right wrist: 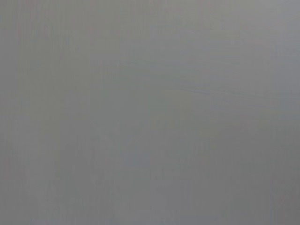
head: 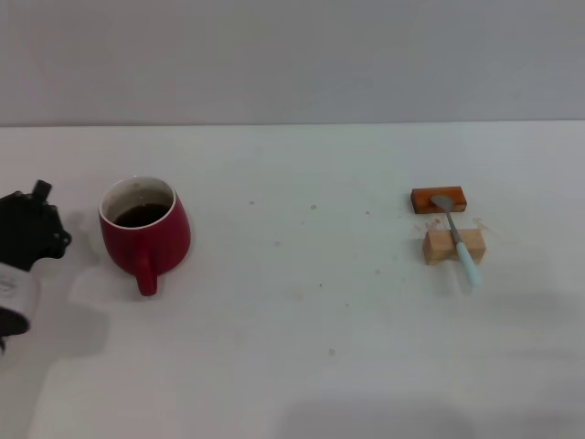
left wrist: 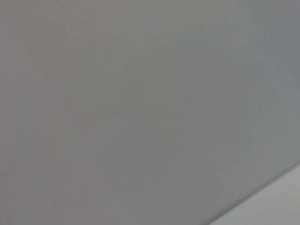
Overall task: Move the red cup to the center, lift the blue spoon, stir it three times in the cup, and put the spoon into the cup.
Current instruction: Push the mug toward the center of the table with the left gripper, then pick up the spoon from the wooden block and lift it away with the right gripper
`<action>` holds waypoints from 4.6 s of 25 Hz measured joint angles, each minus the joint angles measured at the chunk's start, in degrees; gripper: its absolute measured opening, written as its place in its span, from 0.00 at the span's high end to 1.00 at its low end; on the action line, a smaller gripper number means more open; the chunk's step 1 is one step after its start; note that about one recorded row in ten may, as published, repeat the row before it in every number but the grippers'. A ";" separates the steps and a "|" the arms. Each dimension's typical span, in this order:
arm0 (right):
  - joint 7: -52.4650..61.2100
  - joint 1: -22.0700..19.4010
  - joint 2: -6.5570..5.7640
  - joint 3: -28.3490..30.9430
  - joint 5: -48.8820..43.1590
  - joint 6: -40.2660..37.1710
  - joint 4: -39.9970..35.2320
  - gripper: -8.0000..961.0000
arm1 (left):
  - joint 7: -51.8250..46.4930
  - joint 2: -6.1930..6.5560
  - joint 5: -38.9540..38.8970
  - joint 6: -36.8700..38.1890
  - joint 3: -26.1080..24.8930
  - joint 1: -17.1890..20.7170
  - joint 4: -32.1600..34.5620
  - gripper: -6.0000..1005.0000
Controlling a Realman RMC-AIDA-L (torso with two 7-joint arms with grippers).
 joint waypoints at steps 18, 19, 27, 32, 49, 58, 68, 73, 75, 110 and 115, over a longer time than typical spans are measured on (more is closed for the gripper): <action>0.09 0.44 -0.06 -0.10 0.00 -0.14 -0.03 0.19 | 8.69 0.04 0.00 -6.65 3.84 -4.25 0.45 0.97; 0.09 0.44 -0.06 -0.10 0.00 -0.14 -0.03 0.19 | 8.69 0.04 0.00 -6.65 3.84 -4.25 0.45 0.97; 0.09 0.81 -0.10 -0.10 0.00 -0.14 -0.36 0.19 | 8.81 0.07 0.07 -6.55 7.99 -4.67 0.11 0.96; 0.09 0.79 -0.09 -0.10 0.00 -0.21 -0.38 0.19 | 8.82 -0.07 0.07 -6.11 10.63 -5.01 -0.28 0.95; 0.03 0.34 -0.09 -0.10 -0.27 -1.58 -0.47 0.19 | 8.82 -0.32 0.16 -5.85 17.35 -5.81 -3.51 0.93; -0.02 0.28 -0.06 -0.15 -0.35 -2.20 -0.90 0.19 | 8.82 -0.38 0.16 -5.85 20.10 -5.88 -5.68 0.92; 0.01 0.16 -0.01 -1.31 -0.09 -3.01 -1.15 0.19 | 8.87 -0.48 0.15 -5.86 21.47 -6.08 -8.04 0.91; 0.03 0.06 0.00 -1.46 -0.05 -3.35 -1.29 0.19 | 8.89 -0.47 0.15 -5.86 22.25 -6.09 -9.01 0.90; 0.05 0.06 0.00 -1.50 -0.03 -3.57 -1.39 0.19 | 8.89 -0.47 0.15 -5.86 22.50 -6.08 -9.28 0.90; -0.39 -0.67 0.10 -11.85 0.01 -5.73 -1.88 0.19 | -25.75 -0.02 -0.52 10.37 -2.92 7.66 -8.15 0.85; -0.44 -0.24 0.10 -15.91 0.00 -3.65 -2.58 0.19 | -25.54 -0.15 -0.54 10.05 -2.98 7.54 -6.91 0.63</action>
